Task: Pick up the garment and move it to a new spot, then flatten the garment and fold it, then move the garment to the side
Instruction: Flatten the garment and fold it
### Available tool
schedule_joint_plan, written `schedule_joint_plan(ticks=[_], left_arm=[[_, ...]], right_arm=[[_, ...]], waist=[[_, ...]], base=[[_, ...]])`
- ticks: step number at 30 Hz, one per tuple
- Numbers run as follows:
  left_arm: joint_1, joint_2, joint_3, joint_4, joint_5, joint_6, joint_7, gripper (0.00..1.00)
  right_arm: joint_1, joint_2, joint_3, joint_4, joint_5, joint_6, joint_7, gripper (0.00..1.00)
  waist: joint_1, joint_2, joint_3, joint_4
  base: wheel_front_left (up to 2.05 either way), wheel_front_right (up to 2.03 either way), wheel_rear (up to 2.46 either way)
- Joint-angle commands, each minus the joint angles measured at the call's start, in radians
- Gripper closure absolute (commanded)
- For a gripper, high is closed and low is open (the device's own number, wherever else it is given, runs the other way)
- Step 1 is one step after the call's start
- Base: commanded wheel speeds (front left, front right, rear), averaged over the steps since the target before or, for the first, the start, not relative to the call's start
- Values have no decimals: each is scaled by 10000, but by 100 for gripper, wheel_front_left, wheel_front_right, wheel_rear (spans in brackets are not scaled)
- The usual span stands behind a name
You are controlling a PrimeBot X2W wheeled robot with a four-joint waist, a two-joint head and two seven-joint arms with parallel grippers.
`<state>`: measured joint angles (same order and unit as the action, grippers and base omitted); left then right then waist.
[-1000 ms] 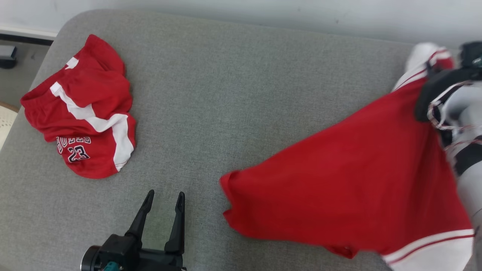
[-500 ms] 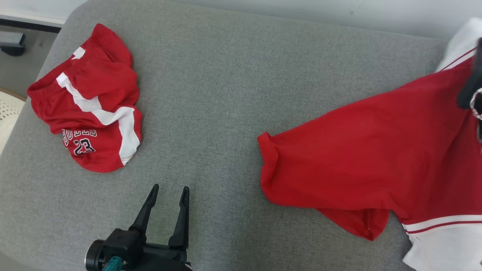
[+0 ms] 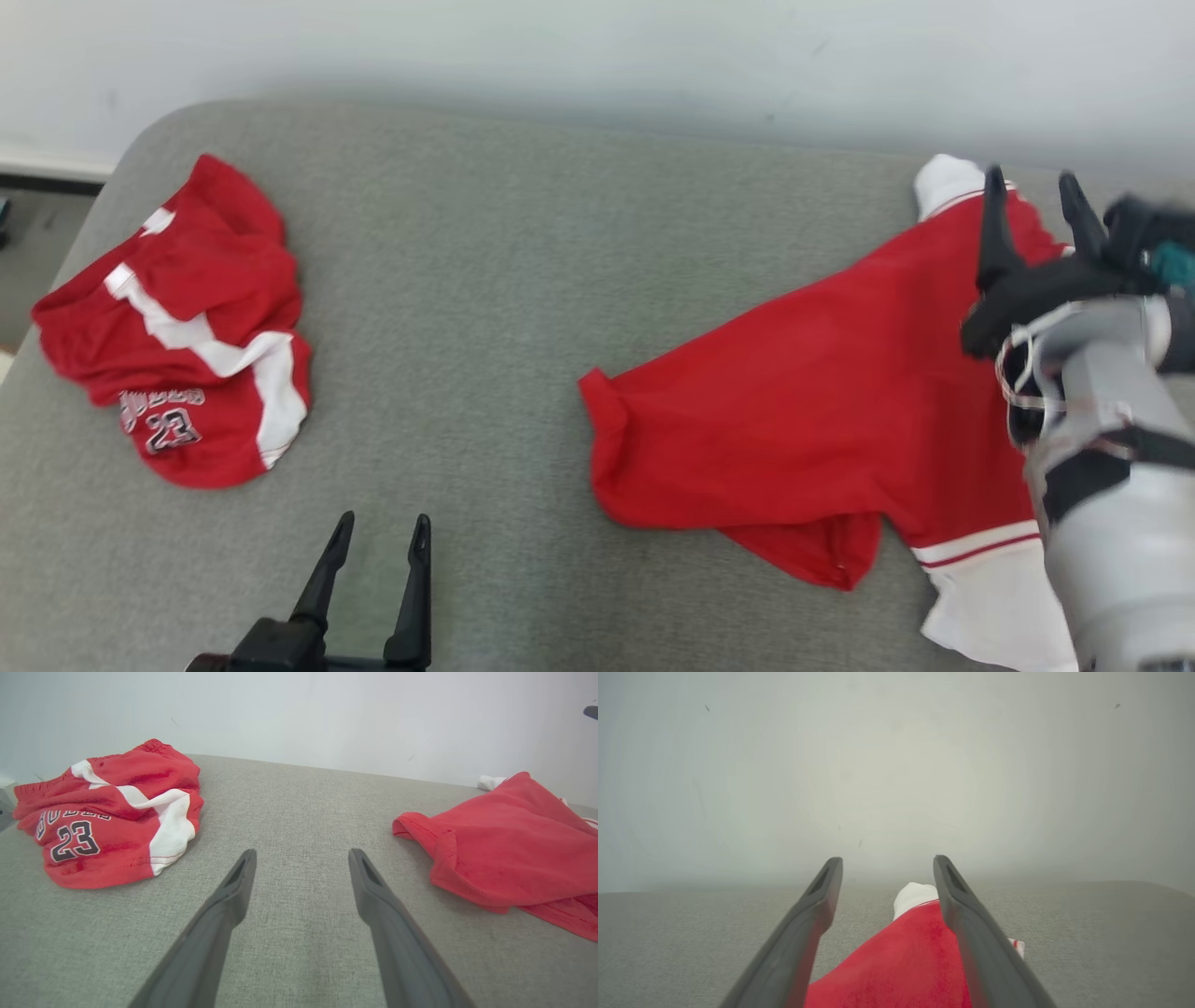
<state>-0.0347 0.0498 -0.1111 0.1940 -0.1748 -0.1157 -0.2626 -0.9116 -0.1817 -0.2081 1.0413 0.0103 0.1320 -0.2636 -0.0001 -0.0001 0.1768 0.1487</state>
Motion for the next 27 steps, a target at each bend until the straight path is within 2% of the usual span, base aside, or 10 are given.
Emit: schedule_joint_plan(ticks=[1,2,3,8,11,22,27], left_arm=[[245,11,87,-46,128,-70,-31,0],[275,14,119,-59,166,-56,-31,0],[275,14,119,-59,166,-56,-31,0],[373,12,312,-166,333,-77,-31,0],[370,14,399,-216,452,-96,-31,0],[566,11,475,-227,619,-134,-31,0],[513,11,524,-238,627,-144,-31,0]], right_arm=[[821,-22,505,-722,700,-19,-6,0],[1201,-68,863,-1241,1117,-19,-5,0],[1201,-68,863,-1241,1117,-19,-5,0],[3396,-406,2118,-3959,2713,-21,-5,0],[4522,-414,2434,-5385,3011,-19,-5,0],[8078,529,2397,-9134,2354,-19,-5,0],[9377,1023,2473,-9731,2062,-19,-7,0]], waist=[[1,1,-503,-636],[1,1,-539,-729],[1,1,-539,-729],[1,1,-612,-1098],[1,1,-659,-1260],[1,1,-1032,-1492],[1,1,-1048,-1573]], base=[[0,0,0],[0,0,0],[0,0,0],[0,0,0],[0,0,0],[0,0,0],[0,0,0]])
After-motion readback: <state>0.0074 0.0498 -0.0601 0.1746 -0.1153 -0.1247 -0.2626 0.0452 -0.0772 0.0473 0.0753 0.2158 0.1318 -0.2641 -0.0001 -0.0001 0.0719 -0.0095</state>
